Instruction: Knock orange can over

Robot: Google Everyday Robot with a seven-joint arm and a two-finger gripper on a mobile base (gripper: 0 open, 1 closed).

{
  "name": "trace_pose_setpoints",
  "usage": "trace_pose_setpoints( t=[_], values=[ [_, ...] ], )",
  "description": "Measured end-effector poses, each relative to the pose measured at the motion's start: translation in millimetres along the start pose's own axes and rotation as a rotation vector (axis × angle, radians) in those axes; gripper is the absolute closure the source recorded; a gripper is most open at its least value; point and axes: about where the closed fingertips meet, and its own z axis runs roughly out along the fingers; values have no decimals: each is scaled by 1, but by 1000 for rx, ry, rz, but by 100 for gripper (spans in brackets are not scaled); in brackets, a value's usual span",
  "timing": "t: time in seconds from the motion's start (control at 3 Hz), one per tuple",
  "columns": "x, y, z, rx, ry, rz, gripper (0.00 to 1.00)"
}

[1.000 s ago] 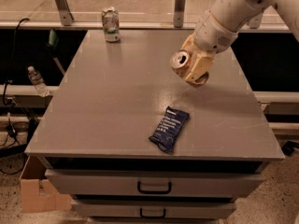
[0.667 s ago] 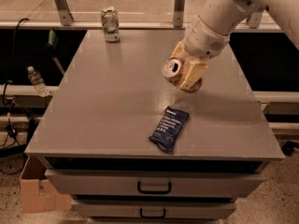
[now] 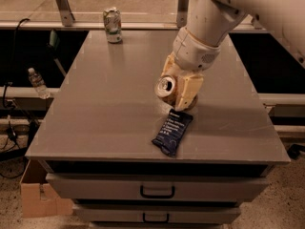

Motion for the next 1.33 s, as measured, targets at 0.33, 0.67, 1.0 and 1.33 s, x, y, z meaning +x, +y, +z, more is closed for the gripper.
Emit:
trace_pose_setpoints(
  t=[0.33, 0.67, 1.0, 1.33],
  values=[
    [-10, 4, 8, -18, -10, -13, 0],
    [-22, 4, 12, -21, -34, -6, 0],
    [-24, 1, 9, -12, -54, 25, 0],
    [0, -9, -4, 20, -64, 108, 0]
  ],
)
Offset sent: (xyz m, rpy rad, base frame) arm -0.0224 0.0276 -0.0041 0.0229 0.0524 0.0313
